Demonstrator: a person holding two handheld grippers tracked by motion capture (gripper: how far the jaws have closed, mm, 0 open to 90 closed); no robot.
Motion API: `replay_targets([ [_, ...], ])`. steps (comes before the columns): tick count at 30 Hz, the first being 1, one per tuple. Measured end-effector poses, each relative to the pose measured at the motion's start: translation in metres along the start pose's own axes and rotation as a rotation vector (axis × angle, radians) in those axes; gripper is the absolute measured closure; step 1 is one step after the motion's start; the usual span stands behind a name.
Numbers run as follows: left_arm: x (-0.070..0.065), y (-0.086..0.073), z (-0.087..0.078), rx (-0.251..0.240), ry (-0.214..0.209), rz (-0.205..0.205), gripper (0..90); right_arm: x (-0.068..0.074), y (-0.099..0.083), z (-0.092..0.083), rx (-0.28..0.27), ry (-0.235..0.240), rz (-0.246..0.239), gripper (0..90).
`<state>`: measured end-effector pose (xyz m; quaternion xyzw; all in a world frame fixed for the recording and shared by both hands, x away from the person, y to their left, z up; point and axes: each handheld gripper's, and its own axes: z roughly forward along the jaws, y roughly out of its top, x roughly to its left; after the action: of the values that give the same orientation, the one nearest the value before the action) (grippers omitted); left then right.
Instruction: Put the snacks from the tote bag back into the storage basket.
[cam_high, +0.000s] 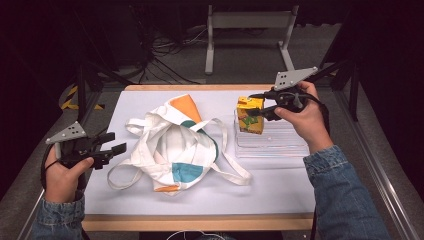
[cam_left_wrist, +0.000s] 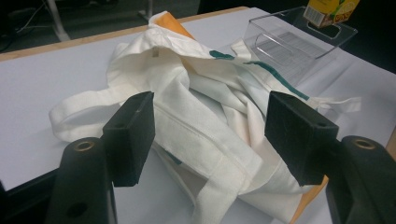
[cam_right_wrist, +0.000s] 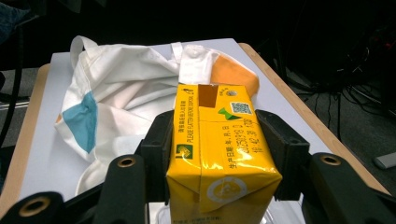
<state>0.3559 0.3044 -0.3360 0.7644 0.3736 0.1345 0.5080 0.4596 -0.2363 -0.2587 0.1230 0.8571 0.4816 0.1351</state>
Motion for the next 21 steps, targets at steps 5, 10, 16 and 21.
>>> replay_targets([
  [5,0.0,0.0,0.001,0.005,-0.004,-0.008,34.5,-0.006,-0.011,-0.002,-0.023,0.004,0.012,50.9],
  [10,0.0,0.0,0.001,0.006,-0.002,-0.007,34.5,-0.011,-0.024,-0.001,-0.026,0.01,0.019,50.9],
  [16,0.0,-0.001,0.001,0.007,0.0,-0.005,34.5,-0.014,-0.033,0.002,-0.019,0.017,0.02,50.9],
  [21,-0.001,-0.003,-0.002,0.007,0.006,-0.011,34.5,-0.016,-0.039,0.003,-0.006,0.012,0.02,51.0],
])
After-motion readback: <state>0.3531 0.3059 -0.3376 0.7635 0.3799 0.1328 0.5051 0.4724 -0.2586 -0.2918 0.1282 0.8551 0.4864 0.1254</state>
